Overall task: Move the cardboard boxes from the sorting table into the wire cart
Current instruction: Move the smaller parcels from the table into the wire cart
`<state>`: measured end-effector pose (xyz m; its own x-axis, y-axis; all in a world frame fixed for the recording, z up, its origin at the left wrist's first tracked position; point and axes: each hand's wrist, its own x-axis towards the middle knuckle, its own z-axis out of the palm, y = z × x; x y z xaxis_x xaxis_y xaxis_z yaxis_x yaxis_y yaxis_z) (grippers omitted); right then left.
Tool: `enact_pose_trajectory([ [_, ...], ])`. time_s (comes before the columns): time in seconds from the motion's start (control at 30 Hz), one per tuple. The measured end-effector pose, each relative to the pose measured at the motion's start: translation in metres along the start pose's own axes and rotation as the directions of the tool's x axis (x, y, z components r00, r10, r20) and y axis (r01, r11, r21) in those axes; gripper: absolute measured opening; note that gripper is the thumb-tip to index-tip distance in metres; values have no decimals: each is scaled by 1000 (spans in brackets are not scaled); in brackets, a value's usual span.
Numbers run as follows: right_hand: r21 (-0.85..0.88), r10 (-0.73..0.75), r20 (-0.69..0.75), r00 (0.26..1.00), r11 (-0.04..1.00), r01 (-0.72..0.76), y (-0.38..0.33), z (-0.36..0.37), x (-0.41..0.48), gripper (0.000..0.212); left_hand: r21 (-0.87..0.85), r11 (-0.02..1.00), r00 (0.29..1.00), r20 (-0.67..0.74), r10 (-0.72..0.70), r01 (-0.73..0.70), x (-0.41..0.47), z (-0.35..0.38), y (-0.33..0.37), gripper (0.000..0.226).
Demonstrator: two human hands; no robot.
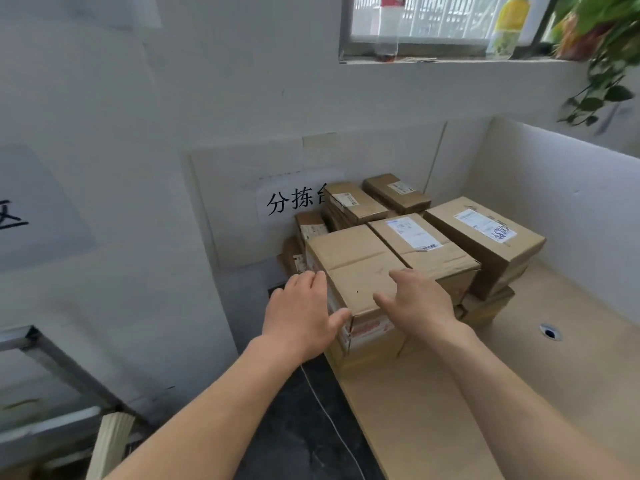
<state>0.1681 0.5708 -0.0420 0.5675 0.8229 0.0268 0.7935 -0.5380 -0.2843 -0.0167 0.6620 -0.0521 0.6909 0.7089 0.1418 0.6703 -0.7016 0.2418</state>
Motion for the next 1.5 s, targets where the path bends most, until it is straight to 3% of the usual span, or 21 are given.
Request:
enact_pose_trajectory([
  [0.27,27,-33,82,996,999,31,20,9,69,28,18,994,992,56,-109,108,55,21,15,78],
  [0.47,10,-63,87,994,998,63,24,12,91,39,-54,969,962,148,-230,240,70,37,16,65],
  [0.63,69,-47,91,995,997,40,26,14,96,48,-270,851,885,258,-387,451,72,48,16,58],
  [0.93,276,51,172,984,956,-98,14,26,91,62,-560,608,822,300,-484,563,74,53,16,51],
  [1.2,368,-60,107,992,930,17,-12,18,66,66,-619,592,814,140,-563,516,36,34,-2,49],
  [1.37,402,-180,58,982,905,142,-55,7,26,68,-673,562,788,51,-614,481,-15,-4,-25,53],
  [1.5,382,-278,22,960,890,249,-104,4,-25,70,-680,566,759,-21,-650,466,-80,-32,-49,42],
])
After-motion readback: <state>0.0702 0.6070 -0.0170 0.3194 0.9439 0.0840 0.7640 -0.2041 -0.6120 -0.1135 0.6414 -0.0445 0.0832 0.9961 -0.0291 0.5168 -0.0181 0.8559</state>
